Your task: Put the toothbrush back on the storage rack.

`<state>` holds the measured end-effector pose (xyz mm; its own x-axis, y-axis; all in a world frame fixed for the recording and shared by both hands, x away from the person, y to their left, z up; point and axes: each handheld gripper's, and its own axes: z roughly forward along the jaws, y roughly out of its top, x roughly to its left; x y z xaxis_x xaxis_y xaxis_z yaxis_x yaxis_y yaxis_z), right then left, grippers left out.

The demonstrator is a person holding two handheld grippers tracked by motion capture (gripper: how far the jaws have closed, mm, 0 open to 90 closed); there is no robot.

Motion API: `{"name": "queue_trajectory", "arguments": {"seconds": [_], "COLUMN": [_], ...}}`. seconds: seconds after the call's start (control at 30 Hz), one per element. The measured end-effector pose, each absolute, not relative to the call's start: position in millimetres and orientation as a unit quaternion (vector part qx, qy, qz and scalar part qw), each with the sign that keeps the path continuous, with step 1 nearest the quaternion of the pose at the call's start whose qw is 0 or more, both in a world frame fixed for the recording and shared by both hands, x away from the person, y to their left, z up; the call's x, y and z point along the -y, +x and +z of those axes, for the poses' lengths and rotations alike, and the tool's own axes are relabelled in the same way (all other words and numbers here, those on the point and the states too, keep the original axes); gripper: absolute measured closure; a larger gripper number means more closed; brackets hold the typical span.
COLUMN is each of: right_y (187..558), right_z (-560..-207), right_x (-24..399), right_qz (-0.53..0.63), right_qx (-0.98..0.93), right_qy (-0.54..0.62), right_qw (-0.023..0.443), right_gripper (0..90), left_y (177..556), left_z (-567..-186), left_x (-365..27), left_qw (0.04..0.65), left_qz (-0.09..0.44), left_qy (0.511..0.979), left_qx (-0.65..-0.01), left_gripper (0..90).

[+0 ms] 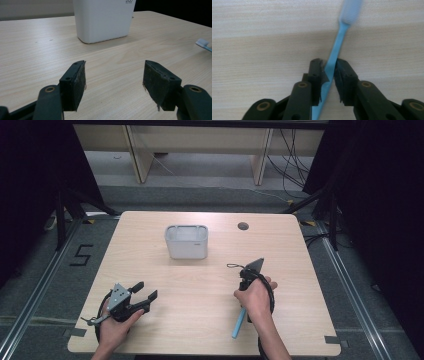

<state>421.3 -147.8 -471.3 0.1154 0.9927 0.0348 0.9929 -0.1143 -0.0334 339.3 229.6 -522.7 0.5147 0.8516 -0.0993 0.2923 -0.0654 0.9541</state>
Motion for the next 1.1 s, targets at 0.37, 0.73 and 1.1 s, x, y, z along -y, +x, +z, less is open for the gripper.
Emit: {"name": "queue_trajectory", "arguments": {"seconds": [0.37,0.73,1.1], "right_y": [421,420,421], "right_z": [-472,-474,-464], "right_x": [152,151,157], "right_qz": [-0.023,-0.033,-0.046], "right_qx": [0.698,0.705,0.736], "right_qy": [-0.715,-0.708,-0.676], "right_qw": [0.035,0.033,0.003], "right_gripper": [79.3,79.5,79.5], "left_y": [340,339,339], "left_z": [-523,-523,-523], "left_x": [-230,-230,-230], "left_qw": [0.541,0.541,0.541], "left_qz": [0.257,0.259,0.259], "left_qy": [0.682,0.682,0.681], "left_qx": [-0.42,-0.419,-0.42], "left_gripper": [33.9,33.9,33.9]}}
